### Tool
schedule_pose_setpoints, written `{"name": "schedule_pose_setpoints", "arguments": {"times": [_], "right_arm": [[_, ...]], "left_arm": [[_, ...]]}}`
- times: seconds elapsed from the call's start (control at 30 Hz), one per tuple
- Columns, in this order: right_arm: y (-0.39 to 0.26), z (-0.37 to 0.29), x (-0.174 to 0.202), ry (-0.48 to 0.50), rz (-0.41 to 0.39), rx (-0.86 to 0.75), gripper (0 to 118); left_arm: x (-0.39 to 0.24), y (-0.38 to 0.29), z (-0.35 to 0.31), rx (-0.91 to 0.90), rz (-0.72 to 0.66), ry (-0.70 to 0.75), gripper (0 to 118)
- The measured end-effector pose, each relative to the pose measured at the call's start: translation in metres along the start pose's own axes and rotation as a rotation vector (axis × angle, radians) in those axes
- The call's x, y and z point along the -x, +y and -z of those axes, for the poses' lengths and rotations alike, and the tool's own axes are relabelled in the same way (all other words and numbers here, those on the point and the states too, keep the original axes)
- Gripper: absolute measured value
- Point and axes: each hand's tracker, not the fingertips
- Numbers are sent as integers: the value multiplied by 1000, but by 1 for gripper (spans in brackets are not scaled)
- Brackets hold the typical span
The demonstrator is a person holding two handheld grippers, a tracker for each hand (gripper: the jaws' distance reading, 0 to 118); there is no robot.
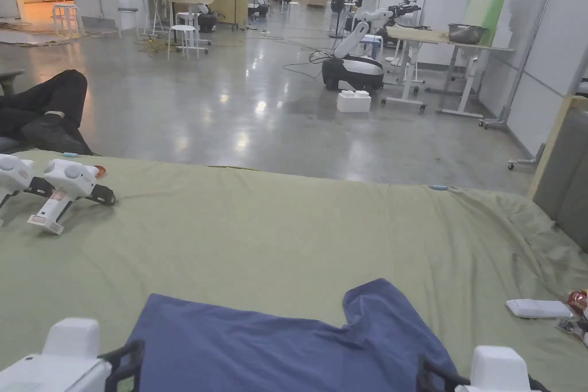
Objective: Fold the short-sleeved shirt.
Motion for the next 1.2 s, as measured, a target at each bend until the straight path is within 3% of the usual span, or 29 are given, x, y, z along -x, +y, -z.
{"name": "schedule_pose_setpoints", "arguments": {"times": [0.1,0.2,0.3,0.33,0.37,0.7,1.0,1.2], "right_arm": [[21,5,24,-8,22,-117,91],[33,9,41,-4,52,-181,78],[40,12,51,1,75,-217,32],[41,14,54,0,79,-225,6],[42,15,57,-13,79,-230,2],[35,23,56,5,65,-237,0],[22,46,53,2,54,-165,0],[10,75,57,16,55,-96,0]], "left_arm": [[-14,16,7,-118,8,21,60],[-23,27,13,-214,-2,19,39],[-29,34,15,-270,6,40,19],[-36,34,12,-288,10,48,2],[-37,34,12,-295,8,56,0],[-28,13,24,-292,16,63,0],[5,-10,90,1,-66,35,0],[42,-12,168,195,-109,15,0]]}}
